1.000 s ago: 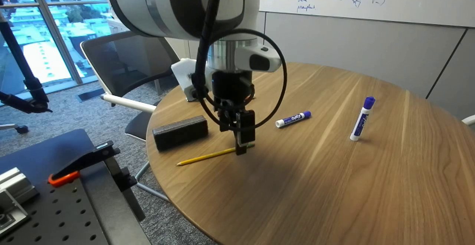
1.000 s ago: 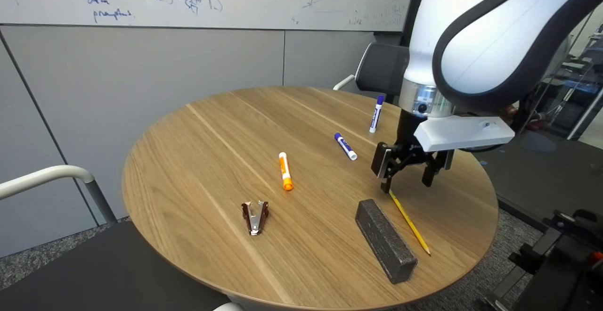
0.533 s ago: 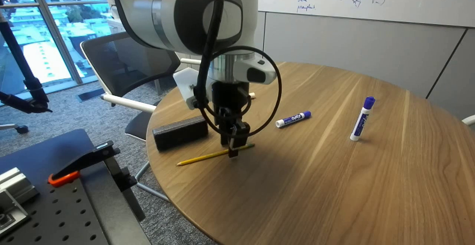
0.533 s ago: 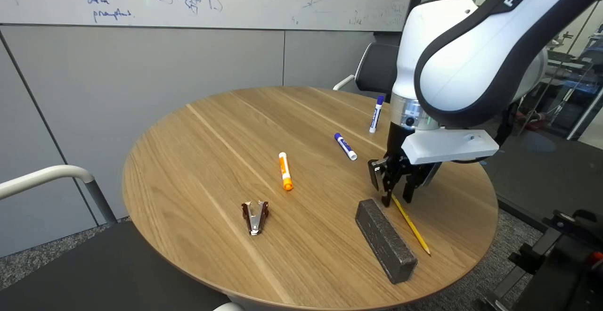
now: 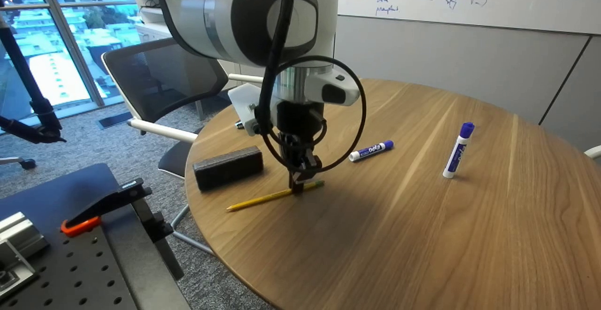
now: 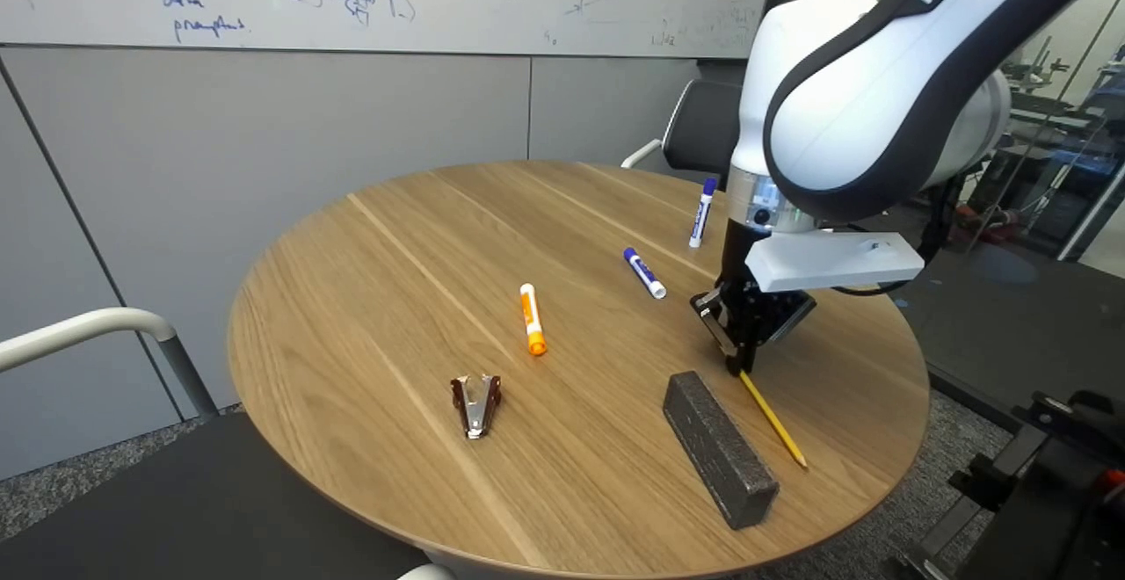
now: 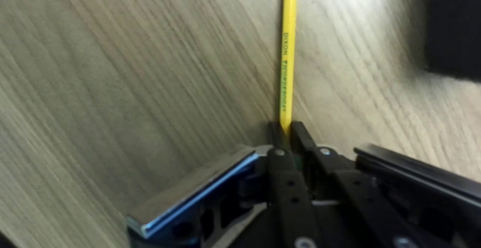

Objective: Move the pencil to the right

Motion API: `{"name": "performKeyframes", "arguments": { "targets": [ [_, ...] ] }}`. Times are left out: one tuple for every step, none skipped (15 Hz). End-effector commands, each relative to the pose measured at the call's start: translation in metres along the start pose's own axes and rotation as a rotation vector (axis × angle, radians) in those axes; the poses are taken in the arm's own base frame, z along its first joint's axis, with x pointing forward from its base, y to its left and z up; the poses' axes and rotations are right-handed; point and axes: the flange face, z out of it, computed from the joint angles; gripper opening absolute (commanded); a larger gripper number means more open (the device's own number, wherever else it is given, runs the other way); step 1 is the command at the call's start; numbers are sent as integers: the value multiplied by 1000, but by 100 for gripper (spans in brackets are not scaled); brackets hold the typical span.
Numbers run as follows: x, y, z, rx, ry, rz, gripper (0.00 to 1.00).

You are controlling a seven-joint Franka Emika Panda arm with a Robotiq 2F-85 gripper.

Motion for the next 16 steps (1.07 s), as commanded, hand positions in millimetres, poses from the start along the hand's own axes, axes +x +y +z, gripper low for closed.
{"name": "performKeyframes", "arguments": {
  "targets": [
    [0,8,-44,30,4,-13,2],
    [-2,16,-67,40,23,-17,2],
    [-1,26,-85,45,41,-13,2],
    [6,37,-101,42,59,-2,2],
    [17,52,-119,36,77,13,2],
    [28,70,-136,33,92,37,2],
    [44,93,-150,29,104,70,2],
    [59,115,-161,25,115,104,2],
    [80,136,-171,17,126,142,2],
    [97,155,-175,21,139,180,2],
    [119,167,-178,11,150,220,2],
    [132,183,-179,0,159,257,2],
    [145,194,-179,-13,171,286,2],
    [158,204,-175,-29,177,312,2],
    [169,211,-170,-39,179,330,2],
    [179,215,-161,-51,179,353,2]
  ]
}}
